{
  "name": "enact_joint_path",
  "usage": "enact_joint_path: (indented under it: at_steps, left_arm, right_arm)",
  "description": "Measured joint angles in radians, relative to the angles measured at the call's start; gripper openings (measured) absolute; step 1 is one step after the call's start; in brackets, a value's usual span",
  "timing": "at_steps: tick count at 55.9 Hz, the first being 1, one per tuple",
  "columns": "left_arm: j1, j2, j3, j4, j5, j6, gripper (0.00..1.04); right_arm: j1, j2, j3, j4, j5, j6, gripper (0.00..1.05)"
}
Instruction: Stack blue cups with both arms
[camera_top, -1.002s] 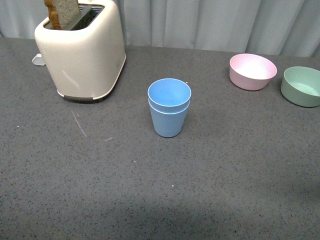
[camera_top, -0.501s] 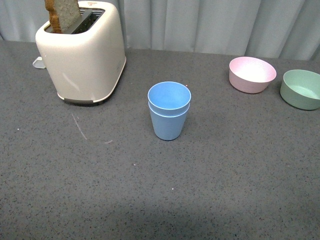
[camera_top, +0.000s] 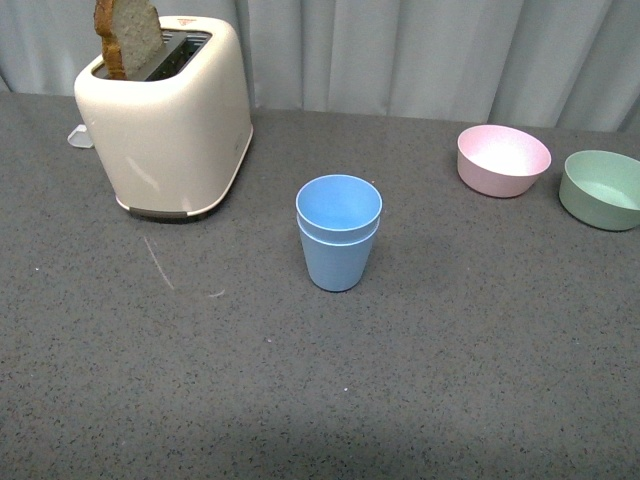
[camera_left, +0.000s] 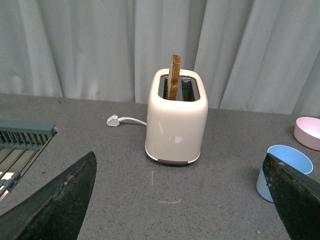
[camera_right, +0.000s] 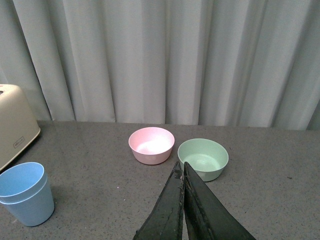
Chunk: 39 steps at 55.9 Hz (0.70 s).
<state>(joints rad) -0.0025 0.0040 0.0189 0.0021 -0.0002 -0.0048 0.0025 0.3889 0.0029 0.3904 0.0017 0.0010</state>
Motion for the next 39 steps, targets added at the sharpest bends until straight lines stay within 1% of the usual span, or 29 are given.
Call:
enact_joint_path:
  at_steps: [12, 36, 38, 39]
  left_arm:
    - [0.000, 0.000, 0.000, 0.000, 0.000, 0.000, 0.98]
    - [0.000, 0.000, 0.000, 0.000, 0.000, 0.000, 0.98]
    - [0.000, 0.000, 0.000, 0.000, 0.000, 0.000, 0.98]
    - [0.000, 0.000, 0.000, 0.000, 0.000, 0.000, 0.98]
  right_arm:
    - [0.000, -0.092, 0.000, -0.090, 0.000, 0.000, 0.01]
    - [0.000, -0.205, 0.000, -0.203, 0.000, 0.000, 0.01]
    - [0.000, -0.220, 0.000, -0.218, 0.000, 0.000, 0.01]
    - [0.000, -0.258, 0.001, -0.266, 0.000, 0.000, 0.01]
